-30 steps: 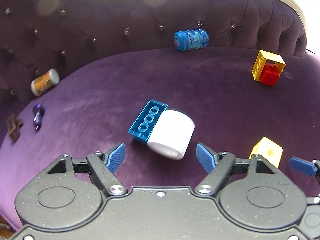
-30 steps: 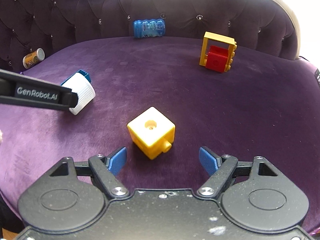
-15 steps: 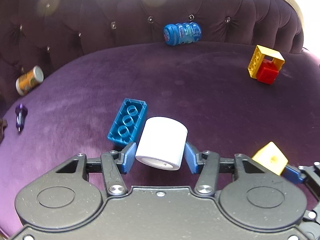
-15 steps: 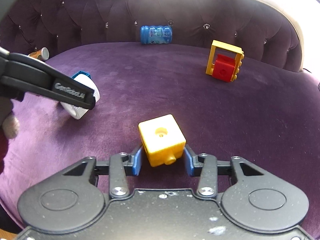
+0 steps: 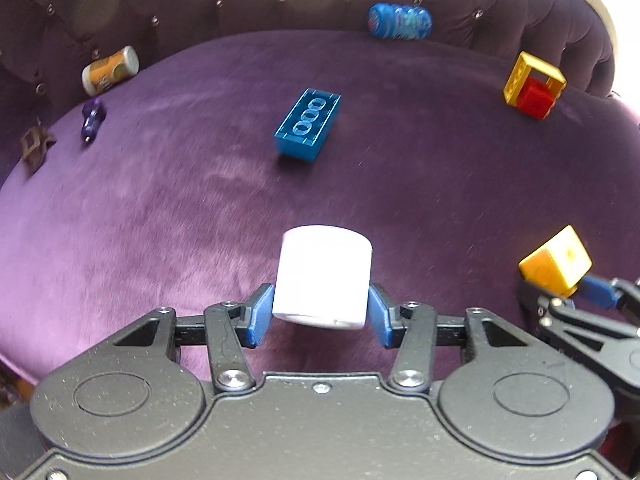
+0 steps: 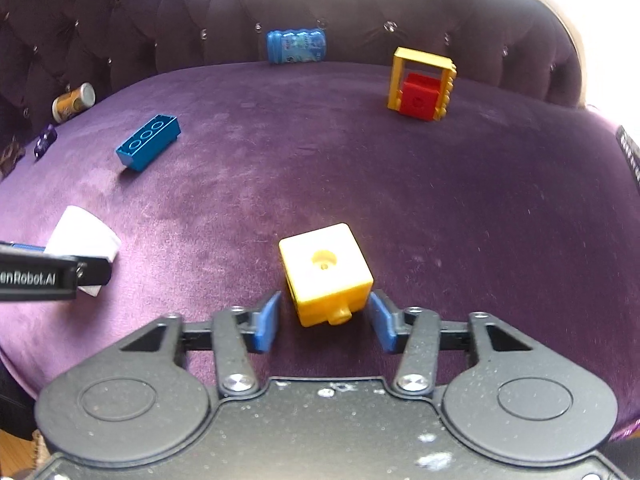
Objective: Organize rigid objects
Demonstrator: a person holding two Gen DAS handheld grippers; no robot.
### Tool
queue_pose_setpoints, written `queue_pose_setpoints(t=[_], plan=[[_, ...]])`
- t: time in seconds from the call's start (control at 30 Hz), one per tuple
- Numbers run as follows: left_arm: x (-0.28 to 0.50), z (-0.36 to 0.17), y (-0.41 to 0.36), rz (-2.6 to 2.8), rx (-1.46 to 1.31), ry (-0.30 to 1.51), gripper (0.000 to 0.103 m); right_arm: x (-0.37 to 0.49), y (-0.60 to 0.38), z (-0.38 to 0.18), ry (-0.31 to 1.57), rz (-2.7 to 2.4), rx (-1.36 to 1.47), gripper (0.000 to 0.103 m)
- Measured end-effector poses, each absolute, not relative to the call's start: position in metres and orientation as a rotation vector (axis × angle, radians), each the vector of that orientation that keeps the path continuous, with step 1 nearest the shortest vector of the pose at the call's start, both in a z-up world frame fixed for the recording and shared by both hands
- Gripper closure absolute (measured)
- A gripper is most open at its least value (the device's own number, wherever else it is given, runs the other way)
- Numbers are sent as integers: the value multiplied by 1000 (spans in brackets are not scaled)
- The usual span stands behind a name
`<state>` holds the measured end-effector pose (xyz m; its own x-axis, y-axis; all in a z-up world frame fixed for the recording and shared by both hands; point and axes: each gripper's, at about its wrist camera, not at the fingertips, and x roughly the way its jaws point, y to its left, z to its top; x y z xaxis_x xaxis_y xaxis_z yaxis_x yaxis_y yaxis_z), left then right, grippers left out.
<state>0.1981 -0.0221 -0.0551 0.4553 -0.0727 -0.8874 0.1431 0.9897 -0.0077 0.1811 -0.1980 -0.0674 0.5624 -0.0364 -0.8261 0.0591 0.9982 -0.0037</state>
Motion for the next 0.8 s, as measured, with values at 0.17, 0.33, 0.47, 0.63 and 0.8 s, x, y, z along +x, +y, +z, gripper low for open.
queue_pose_setpoints(t=[0.17,0.33,0.47,0.63,0.8], plan=[[200,-65,-22,-125,90,1092,54,188,-195,-75,944,-74,4,18],[203,-67,-24,-131,101,1059,52,195,-203,-81,952,-80,46,0],[203,-70,-25,-154,107,1045,41,197,-203,-82,957,-82,51,0],[208,-78,-20,-214,40,1090,4,201,-208,-81,978,-71,70,0],[209,-75,-18,-197,14,1083,9,199,-205,-79,963,-66,58,6]])
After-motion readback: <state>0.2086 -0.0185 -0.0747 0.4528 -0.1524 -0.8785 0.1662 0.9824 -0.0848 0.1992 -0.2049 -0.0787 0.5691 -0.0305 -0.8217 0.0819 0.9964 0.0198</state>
